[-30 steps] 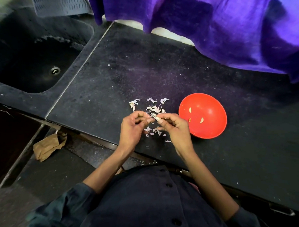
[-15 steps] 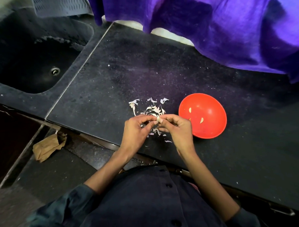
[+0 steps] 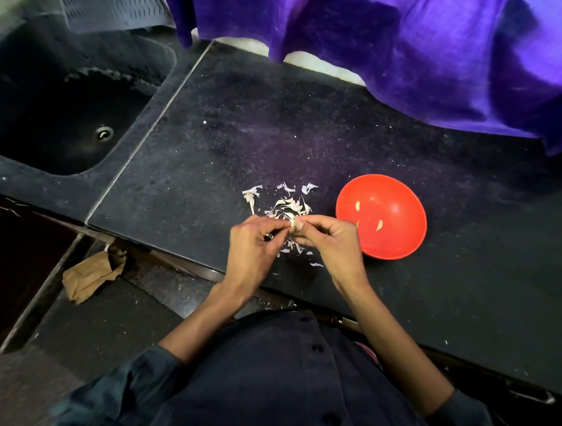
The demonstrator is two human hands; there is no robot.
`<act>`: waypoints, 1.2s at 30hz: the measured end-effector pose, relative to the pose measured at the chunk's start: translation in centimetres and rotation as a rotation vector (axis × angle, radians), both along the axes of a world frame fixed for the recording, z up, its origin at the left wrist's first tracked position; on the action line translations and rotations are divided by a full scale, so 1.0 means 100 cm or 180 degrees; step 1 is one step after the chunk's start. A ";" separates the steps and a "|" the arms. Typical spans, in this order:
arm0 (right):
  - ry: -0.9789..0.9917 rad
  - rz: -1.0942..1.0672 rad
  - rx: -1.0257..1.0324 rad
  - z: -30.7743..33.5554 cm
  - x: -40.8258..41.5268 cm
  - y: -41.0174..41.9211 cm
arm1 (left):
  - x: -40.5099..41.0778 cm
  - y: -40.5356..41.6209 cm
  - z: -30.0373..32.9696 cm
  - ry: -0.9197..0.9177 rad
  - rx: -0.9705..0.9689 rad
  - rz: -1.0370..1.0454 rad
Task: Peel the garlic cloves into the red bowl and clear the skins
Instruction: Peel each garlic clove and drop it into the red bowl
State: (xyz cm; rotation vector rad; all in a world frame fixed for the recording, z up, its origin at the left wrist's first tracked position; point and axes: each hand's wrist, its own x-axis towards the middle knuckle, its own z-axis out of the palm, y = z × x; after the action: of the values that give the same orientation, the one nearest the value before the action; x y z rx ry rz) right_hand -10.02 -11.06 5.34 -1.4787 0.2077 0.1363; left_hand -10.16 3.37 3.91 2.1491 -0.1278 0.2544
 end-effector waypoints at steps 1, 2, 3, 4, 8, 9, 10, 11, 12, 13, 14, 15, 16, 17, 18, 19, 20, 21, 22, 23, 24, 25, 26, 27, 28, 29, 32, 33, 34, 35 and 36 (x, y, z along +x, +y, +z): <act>-0.0055 0.0003 -0.0057 0.000 0.000 0.000 | 0.000 0.000 0.000 -0.0022 -0.0004 -0.0012; -0.0106 0.0006 -0.0120 0.000 0.000 0.000 | 0.000 -0.001 0.000 -0.0038 -0.0013 -0.0020; -0.0144 0.0013 -0.0180 0.000 0.001 0.001 | 0.000 -0.001 0.000 -0.0036 -0.0042 -0.0013; -0.0162 0.0021 -0.0221 0.000 0.001 0.001 | 0.000 0.000 0.000 -0.0014 -0.0089 0.0002; -0.0111 0.0041 -0.0276 -0.001 0.003 0.001 | 0.000 0.000 0.003 0.0420 -0.0572 0.0071; -0.0097 0.0049 -0.0306 -0.002 0.004 0.002 | 0.001 0.000 0.004 0.0551 -0.0686 0.0076; -0.0086 0.0050 -0.0307 -0.002 0.003 0.002 | 0.002 0.000 0.004 0.0614 -0.0737 0.0072; -0.0072 0.0050 -0.0279 -0.002 0.003 0.001 | 0.003 0.000 0.004 0.0626 -0.0742 0.0065; -0.0057 0.0047 -0.0238 -0.002 0.003 0.001 | 0.003 0.000 0.003 0.0612 -0.0729 0.0065; -0.0039 0.0041 -0.0191 -0.001 0.002 0.001 | 0.003 0.000 0.002 0.0581 -0.0698 0.0074; -0.0021 0.0037 -0.0141 0.000 0.002 0.001 | 0.003 0.000 0.002 0.0534 -0.0650 0.0078; -0.0002 0.0044 -0.0091 0.001 0.002 0.001 | 0.003 0.001 0.001 0.0466 -0.0578 0.0073; 0.0018 0.0060 -0.0045 0.001 0.002 0.000 | 0.003 0.001 0.000 0.0372 -0.0489 0.0056; 0.0039 0.0078 -0.0001 0.002 0.002 0.000 | 0.003 0.001 0.000 0.0266 -0.0399 0.0033; 0.0060 0.0094 0.0037 0.003 0.003 -0.001 | 0.003 0.001 -0.001 0.0172 -0.0330 0.0010; 0.0077 0.0106 0.0063 0.004 0.003 -0.001 | 0.003 0.002 -0.001 0.0102 -0.0281 -0.0009; 0.0087 0.0113 0.0073 0.004 0.003 -0.002 | 0.003 0.002 -0.002 0.0057 -0.0245 -0.0028; 0.0091 0.0117 0.0066 0.003 0.004 -0.002 | 0.003 0.003 -0.002 0.0014 -0.0207 -0.0045; 0.0089 0.0116 0.0053 0.002 0.004 -0.003 | 0.003 0.003 -0.003 -0.0028 -0.0167 -0.0062; 0.0086 0.0114 0.0040 0.002 0.005 -0.003 | 0.003 0.004 -0.003 -0.0077 -0.0131 -0.0081; 0.0082 0.0114 0.0026 0.001 0.005 -0.003 | 0.003 0.004 -0.004 -0.0125 -0.0100 -0.0103; 0.0076 0.0110 0.0010 0.000 0.006 -0.003 | 0.004 0.003 -0.004 -0.0178 -0.0064 -0.0132; 0.0068 0.0101 -0.0012 -0.001 0.006 -0.003 | 0.005 0.003 -0.003 -0.0227 -0.0022 -0.0166; 0.0061 0.0091 -0.0037 -0.001 0.007 -0.003 | 0.006 0.003 -0.004 -0.0259 0.0022 -0.0202; 0.0049 0.0080 -0.0066 -0.002 0.007 -0.003 | 0.007 0.003 -0.004 -0.0278 0.0064 -0.0240; 0.0026 0.0073 -0.0099 -0.003 0.007 -0.002 | 0.008 0.004 -0.004 -0.0295 0.0099 -0.0274; -0.0075 0.0026 -0.0202 -0.004 0.006 0.000 | 0.010 0.005 -0.006 -0.0353 0.0200 -0.0338; -0.0092 0.0009 -0.0227 -0.005 0.006 0.000 | 0.009 0.004 -0.006 -0.0366 0.0209 -0.0335; -0.0098 0.0004 -0.0252 -0.005 0.006 0.000 | 0.009 0.003 -0.005 -0.0350 0.0174 -0.0304; -0.0094 0.0010 -0.0277 -0.005 0.007 0.000 | 0.009 0.003 -0.005 -0.0292 0.0099 -0.0242; -0.0077 0.0021 -0.0301 -0.006 0.007 -0.001 | 0.009 0.002 -0.004 -0.0191 -0.0002 -0.0177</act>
State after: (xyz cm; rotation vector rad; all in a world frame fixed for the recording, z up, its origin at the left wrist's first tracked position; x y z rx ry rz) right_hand -9.31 -11.13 4.76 -1.5743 0.1918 0.1152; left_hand -9.30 3.61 3.49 2.1347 -0.2215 0.2866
